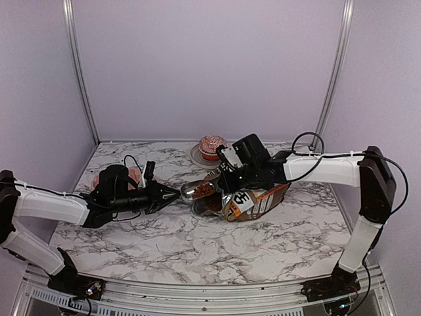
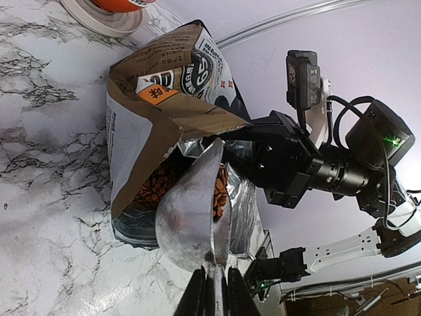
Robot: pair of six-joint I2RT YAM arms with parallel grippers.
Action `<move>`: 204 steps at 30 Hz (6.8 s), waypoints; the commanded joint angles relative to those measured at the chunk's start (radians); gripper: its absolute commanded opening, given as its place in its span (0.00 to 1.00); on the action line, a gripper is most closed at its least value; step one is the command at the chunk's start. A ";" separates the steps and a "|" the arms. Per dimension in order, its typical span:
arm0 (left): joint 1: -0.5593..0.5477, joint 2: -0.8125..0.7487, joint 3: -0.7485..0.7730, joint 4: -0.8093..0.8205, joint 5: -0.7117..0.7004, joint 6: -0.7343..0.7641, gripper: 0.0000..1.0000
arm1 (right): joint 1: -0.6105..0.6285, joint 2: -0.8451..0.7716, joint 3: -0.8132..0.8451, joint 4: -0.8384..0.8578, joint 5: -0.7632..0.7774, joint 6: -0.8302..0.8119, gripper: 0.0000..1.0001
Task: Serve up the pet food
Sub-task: Place the pet food in the pet food bowl.
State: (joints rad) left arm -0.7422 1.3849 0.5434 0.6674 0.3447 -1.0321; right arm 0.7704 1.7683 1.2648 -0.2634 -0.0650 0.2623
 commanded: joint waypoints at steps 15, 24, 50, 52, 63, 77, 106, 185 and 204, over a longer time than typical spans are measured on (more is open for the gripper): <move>0.050 -0.111 0.002 0.045 0.036 -0.032 0.00 | -0.049 -0.002 0.080 0.000 0.083 -0.039 0.00; 0.128 -0.177 -0.036 0.050 0.026 -0.073 0.00 | -0.049 0.010 0.058 0.026 0.068 -0.032 0.00; 0.358 -0.432 -0.086 -0.180 0.030 -0.072 0.00 | -0.080 0.049 0.092 0.070 0.109 -0.176 0.00; 0.371 -0.469 -0.086 -0.226 0.019 -0.060 0.00 | -0.088 0.044 0.081 0.084 0.104 -0.181 0.00; 0.448 -0.546 -0.089 -0.386 0.038 -0.011 0.00 | -0.101 0.011 0.043 0.113 0.121 -0.192 0.00; 0.508 -0.485 -0.076 -0.416 0.061 0.042 0.00 | -0.102 -0.028 0.005 0.137 0.141 -0.202 0.00; 0.550 -0.462 -0.043 -0.623 -0.008 0.191 0.00 | -0.102 -0.017 0.000 0.145 0.157 -0.208 0.00; 0.524 -0.260 0.183 -0.941 -0.197 0.448 0.00 | -0.100 -0.028 -0.008 0.147 0.170 -0.219 0.00; 0.452 -0.312 0.248 -1.036 -0.278 0.498 0.00 | -0.102 -0.030 0.027 0.113 0.138 -0.210 0.00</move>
State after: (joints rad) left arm -0.2817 1.1168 0.7547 -0.3435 0.0685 -0.5545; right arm 0.7010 1.7794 1.2503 -0.1593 0.0273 0.0547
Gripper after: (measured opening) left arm 0.095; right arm 0.004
